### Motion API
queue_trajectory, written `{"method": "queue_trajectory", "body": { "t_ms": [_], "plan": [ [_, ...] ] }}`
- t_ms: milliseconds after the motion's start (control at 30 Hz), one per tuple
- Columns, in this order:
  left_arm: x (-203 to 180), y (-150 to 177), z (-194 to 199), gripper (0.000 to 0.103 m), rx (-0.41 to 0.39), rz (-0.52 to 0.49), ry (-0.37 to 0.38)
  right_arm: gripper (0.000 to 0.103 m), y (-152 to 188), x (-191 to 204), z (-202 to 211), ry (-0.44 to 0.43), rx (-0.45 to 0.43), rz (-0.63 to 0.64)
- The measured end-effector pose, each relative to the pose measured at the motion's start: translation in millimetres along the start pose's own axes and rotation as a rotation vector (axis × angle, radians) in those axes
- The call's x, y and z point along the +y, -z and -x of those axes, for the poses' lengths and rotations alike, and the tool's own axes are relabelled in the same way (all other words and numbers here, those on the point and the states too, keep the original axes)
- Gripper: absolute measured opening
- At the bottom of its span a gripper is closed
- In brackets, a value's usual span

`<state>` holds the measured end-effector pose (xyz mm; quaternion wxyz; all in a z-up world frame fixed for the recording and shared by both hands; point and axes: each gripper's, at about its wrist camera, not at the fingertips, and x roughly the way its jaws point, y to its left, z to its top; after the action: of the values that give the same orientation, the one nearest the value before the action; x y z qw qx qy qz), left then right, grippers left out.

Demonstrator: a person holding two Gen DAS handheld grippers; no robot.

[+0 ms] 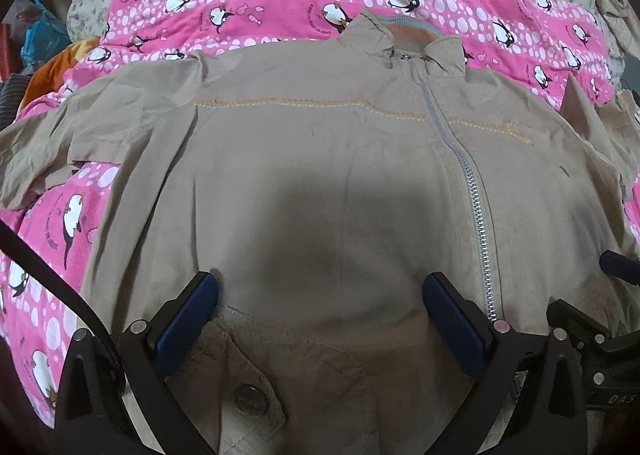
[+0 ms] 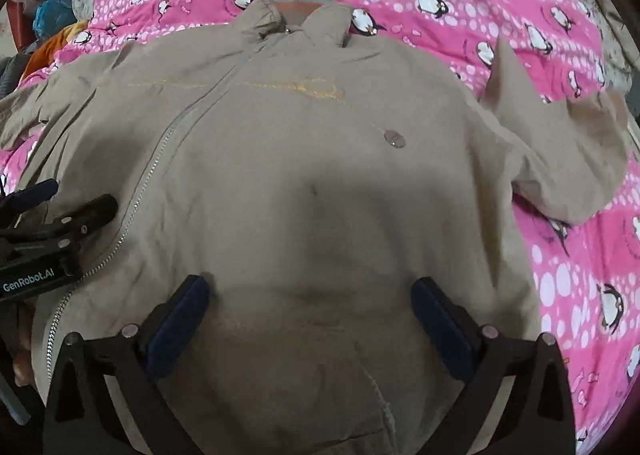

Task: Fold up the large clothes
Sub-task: 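Reach the left tool to the jacket sleeve and grasp its striped cuff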

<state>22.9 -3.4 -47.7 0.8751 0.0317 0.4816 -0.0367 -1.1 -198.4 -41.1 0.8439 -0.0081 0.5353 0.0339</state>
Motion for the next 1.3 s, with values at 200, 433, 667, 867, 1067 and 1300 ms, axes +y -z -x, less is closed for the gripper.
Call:
{"method": "queue_trajectory", "body": {
  "t_ms": [200, 433, 667, 867, 1067, 1300],
  "plan": [
    [-5, 5, 3, 0.089, -0.050, -0.030, -0.021, 0.103, -4, -1, 1, 0.006, 0.004, -0.020],
    [-4, 4, 2, 0.089, -0.062, -0.023, -0.009, 0.102, -4, -2, 37, 0.063, -0.136, -0.071],
    [-4, 7, 2, 0.089, -0.074, -0.021, -0.016, 0.102, -6, -11, 68, 0.078, -0.303, -0.115],
    [-4, 7, 2, 0.089, -0.078, -0.019, -0.017, 0.102, -6, -30, 52, 0.112, -0.240, -0.185],
    [0, 6, 5, 0.088, -0.070, -0.009, -0.004, 0.102, -9, -31, 48, 0.104, -0.237, -0.190],
    [44, -19, 53, 0.082, -0.173, 0.116, 0.044, 0.102, -12, -24, 47, 0.056, -0.240, -0.204]
  ]
}}
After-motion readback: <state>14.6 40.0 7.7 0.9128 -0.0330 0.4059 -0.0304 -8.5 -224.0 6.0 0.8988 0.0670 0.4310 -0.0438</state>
